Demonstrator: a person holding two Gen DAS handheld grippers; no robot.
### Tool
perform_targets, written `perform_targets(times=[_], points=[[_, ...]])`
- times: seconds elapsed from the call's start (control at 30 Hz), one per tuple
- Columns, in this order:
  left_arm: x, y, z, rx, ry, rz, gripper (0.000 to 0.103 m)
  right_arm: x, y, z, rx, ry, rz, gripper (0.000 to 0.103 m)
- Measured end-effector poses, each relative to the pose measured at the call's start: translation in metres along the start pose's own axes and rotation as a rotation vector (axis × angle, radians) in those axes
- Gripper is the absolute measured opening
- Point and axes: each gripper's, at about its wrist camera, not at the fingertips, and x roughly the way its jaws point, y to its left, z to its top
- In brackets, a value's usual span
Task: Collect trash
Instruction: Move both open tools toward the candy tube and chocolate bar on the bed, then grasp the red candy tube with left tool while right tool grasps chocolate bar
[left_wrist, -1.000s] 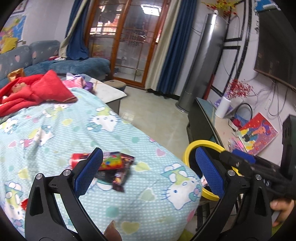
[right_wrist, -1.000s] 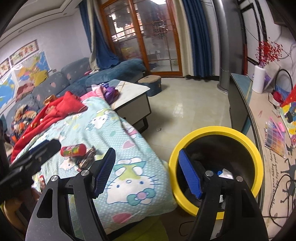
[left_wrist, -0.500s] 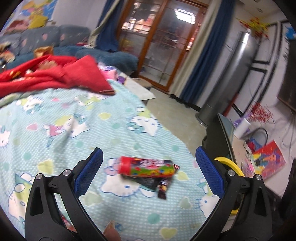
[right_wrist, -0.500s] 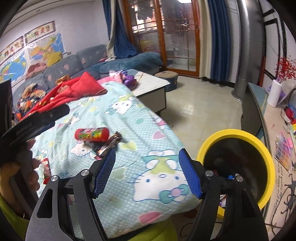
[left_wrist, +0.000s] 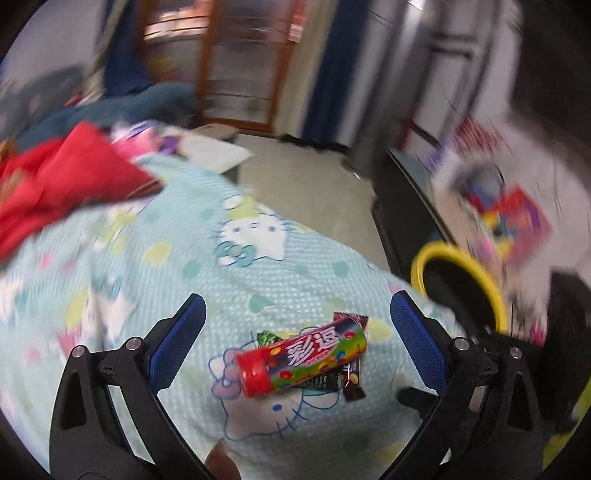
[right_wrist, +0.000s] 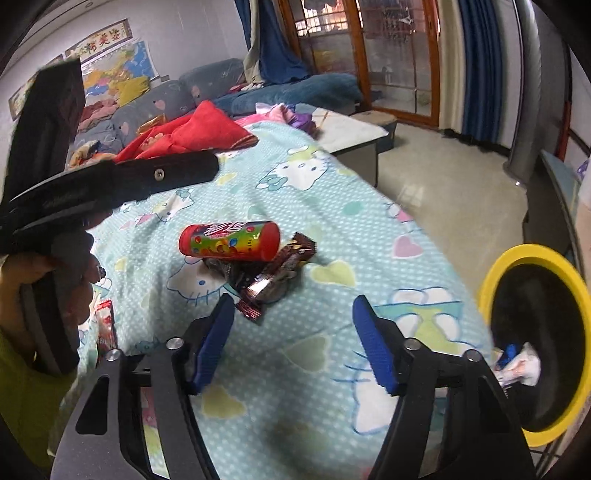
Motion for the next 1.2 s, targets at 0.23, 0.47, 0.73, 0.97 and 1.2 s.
perform_targets(times=[0.23,0.47,0.73,0.97,1.2], points=[[0.022,0.003,-0.005,0.09,0.093,-0.101,0.09,0.027,0.005,0.003,0.029,0.042,0.056,0.048],[0.044,-0.001,-0.014,0.156,0.187,-0.15,0.089,0.04,0.001,0.0,0.078,0.061,0.087,0.032],[0.054,-0.011,-0.03,0.178,0.242,-0.155,0.078,0.034,-0.017,-0.002,0.107,0.071,0.095,0.015],[0.052,-0.022,-0.039,0.198,0.256,-0.147,0.072,0.024,-0.026,-0.004,0.092,0.077,0.079,0.014],[0.056,-0.017,-0.031,0.089,0.264,-0.081,0.072,0.015,-0.037,-0.006,0.09,0.084,0.056,0.014]])
